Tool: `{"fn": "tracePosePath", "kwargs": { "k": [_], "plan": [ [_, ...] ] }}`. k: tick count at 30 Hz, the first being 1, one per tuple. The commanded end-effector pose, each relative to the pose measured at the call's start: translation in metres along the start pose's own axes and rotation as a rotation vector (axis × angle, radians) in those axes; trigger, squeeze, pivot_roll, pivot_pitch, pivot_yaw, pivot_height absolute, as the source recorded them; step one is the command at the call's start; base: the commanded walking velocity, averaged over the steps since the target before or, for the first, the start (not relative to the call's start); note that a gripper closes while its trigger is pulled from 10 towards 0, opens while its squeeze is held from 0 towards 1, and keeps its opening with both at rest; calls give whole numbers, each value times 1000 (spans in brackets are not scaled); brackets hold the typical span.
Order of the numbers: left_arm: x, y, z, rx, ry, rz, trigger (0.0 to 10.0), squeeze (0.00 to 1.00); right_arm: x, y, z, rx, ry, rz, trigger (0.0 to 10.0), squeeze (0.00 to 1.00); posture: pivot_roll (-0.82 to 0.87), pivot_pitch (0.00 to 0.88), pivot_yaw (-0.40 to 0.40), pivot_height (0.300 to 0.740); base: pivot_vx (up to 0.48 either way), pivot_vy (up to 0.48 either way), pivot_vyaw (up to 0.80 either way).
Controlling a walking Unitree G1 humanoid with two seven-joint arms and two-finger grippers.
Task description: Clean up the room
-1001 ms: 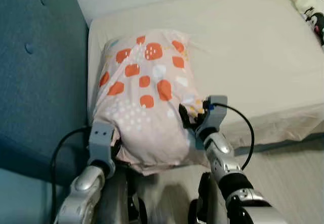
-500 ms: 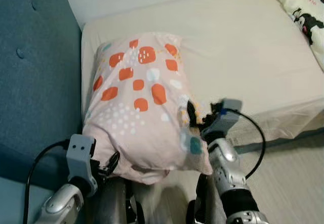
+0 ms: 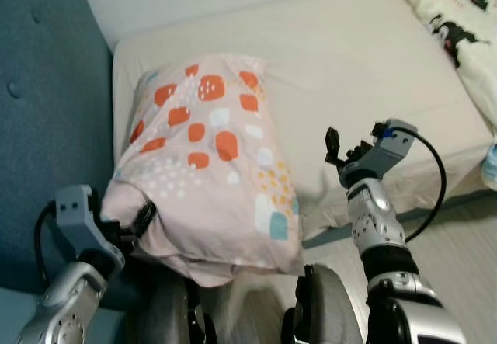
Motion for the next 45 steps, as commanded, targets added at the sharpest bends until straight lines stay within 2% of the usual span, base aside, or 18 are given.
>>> {"fn": "tracePosePath", "kwargs": {
  "k": [1,5,6,7,8,9,10,12,14,17,19,20,21,24,28,37,45],
  "plan": [
    [-5,7,3,34,24,20,10000,0,-7,-4,-1,-16,44,-59,10000,1000,141,298,6,581,0,0,0],
    [-5,5,1,28,23,14,10000,0,-6,-3,-3,-16,50,-72,10000,1000,145,304,6,581,0,0,0],
    [-5,-4,0,1,28,0,10000,0,-6,2,-5,11,63,-100,10000,1000,168,326,3,581,0,0,0],
    [-5,-4,0,1,28,0,10000,0,-6,2,-5,11,63,-100,10000,1000,168,326,3,581,0,0,0],
    [-7,-15,0,-29,39,-14,10000,0,-7,8,-8,47,72,-129,10000,969,177,335,0,581,0,0,0],
    [-9,-24,2,-60,51,-25,10000,0,-9,16,-10,82,90,-155,10000,141,184,338,2,581,0,0,0],
    [-11,-30,4,-79,59,-32,10000,0,-11,20,-11,103,102,-171,10000,0,184,338,2,581,0,0,0],
    [-11,-30,4,-79,59,-32,10000,0,-11,20,-11,103,102,-171,10000,0,184,338,2,581,0,0,0],
    [-14,-37,7,-99,77,-44,10000,0,-29,28,-9,133,189,-113,10000,0,191,350,1,581,0,0,0],
    [-14,-37,7,-99,77,-44,10000,0,-29,28,-9,133,189,-113,10000,0,191,350,1,581,0,0,0],
    [-14,-42,11,-111,88,-53,10000,0,-56,40,-2,184,312,-66,10000,0,205,358,2,581,0,0,0],
    [-14,-42,11,-111,88,-53,10000,0,-56,40,-2,184,312,-66,10000,0,205,358,2,581,0,0,0],
    [-13,-43,11,-113,89,-57,10000,0,-68,45,2,211,359,-55,10000,0,209,361,2,581,0,0,0],
    [-11,-45,11,-111,86,-63,10000,0,-78,48,6,224,391,-50,10000,0,224,373,8,581,0,0,0],
    [-6,-46,11,-107,79,-70,10000,0,-79,43,7,199,383,-51,10000,0,241,385,17,581,0,0,0],
    [3,-44,12,-102,74,-89,10000,0,-71,43,2,192,352,-44,10000,0,262,422,38,581,0,0,0],
    [4,-45,10,-102,79,-95,10000,0,-68,41,1,180,351,-46,10000,0,259,425,37,581,0,0,0]
  ]
}}
Point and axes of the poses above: a point about 5 cm out from each wrist's last joint towards the gripper, its own z axis pointing back from the gripper into the wrist, its own x axis along the axis of the wrist's last joint, y = z × x, the point moved 2 cm from there along -z, pointing out of the wrist towards the gripper, and after that the axes turned 14 degrees about -z, right-handed, at the moved point
